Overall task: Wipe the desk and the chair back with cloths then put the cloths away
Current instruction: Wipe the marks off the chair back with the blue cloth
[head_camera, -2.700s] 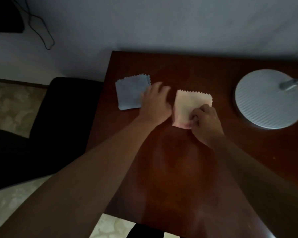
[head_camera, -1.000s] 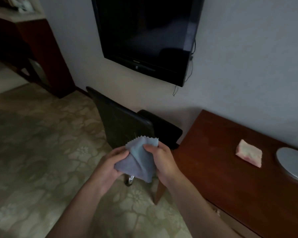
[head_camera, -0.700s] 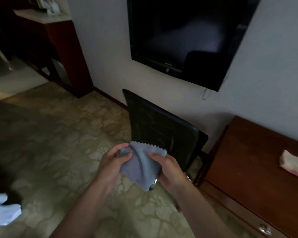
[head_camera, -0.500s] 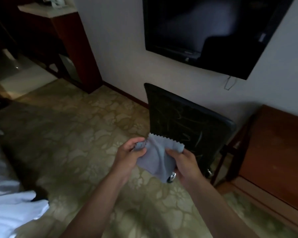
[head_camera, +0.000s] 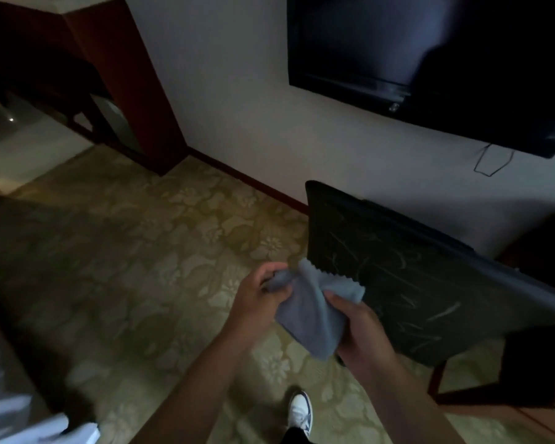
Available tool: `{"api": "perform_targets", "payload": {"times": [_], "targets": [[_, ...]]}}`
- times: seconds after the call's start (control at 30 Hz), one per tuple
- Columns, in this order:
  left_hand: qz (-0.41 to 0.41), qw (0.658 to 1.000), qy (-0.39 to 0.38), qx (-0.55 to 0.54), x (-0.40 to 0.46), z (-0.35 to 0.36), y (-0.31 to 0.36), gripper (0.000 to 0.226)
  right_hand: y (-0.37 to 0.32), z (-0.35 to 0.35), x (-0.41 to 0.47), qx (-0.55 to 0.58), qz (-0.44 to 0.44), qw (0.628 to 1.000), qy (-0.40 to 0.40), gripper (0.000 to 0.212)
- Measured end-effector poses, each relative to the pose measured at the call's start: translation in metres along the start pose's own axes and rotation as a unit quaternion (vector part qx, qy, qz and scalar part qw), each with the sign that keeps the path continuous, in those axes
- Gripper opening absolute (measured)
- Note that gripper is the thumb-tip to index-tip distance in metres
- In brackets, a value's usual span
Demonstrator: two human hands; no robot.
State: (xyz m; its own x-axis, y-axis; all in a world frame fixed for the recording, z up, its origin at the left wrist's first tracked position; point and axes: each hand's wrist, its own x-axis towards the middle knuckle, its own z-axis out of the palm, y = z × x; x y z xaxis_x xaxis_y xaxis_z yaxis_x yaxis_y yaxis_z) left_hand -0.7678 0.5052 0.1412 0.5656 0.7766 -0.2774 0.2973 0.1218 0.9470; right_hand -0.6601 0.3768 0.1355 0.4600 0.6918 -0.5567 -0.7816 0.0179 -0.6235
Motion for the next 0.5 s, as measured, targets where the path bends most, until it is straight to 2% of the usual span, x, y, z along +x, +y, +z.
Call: {"api": "perform_targets", "payload": {"times": [0.13,0.27,0.43,0.5], "targets": [[0.001,1.0,-0.006,0.018,0.068,-0.018,0.001,0.026,-0.02,0.023,0.025,-0.036,-0.054,0.997,0.028,0.035],[0.045,0.996,-0.067,0.037,0.137,-0.005,0.008,0.017,-0.034,0.036,0.047,-0.065,-0.115,0.989,0.073,0.035],[0.168,0.972,-0.143,0.077,0.224,0.029,-0.004,0.072,-0.027,0.038,0.084,-0.084,-0.193,0.97,0.122,0.033],[0.213,0.96,-0.172,0.059,0.252,0.045,-0.017,0.085,-0.021,0.034,0.102,-0.087,-0.25,0.953,0.149,0.03]]}}
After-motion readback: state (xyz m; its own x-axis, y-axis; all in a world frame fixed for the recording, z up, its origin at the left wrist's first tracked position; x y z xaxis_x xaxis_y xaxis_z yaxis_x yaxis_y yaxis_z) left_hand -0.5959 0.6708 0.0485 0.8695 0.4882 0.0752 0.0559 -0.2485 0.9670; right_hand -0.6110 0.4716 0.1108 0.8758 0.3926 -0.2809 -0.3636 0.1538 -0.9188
